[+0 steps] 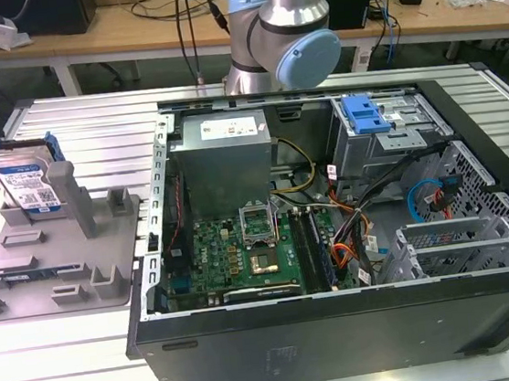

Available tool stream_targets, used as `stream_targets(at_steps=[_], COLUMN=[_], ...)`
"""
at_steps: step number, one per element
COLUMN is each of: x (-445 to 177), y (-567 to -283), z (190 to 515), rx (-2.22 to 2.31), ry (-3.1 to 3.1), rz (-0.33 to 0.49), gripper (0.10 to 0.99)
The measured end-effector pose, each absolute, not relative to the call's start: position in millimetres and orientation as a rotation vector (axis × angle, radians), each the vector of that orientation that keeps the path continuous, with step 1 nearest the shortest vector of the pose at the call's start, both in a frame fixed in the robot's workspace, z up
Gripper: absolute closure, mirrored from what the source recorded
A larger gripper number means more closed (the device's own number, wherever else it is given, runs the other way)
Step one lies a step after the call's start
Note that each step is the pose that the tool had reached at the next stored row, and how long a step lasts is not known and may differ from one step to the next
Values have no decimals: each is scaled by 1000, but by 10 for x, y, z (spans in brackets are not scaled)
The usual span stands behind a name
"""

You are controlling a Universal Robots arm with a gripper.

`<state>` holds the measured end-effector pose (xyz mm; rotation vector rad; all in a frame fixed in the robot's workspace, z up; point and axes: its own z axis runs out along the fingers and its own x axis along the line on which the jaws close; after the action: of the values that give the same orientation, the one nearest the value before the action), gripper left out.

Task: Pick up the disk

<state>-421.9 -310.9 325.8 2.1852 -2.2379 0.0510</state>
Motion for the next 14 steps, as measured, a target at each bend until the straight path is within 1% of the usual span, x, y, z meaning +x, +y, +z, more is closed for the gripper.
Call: stream_targets(at_steps=[14], x=[-4211], y=[-3099], z=[3130], rx=[2184], ry=[-2238], rz=[50], gripper=[545])
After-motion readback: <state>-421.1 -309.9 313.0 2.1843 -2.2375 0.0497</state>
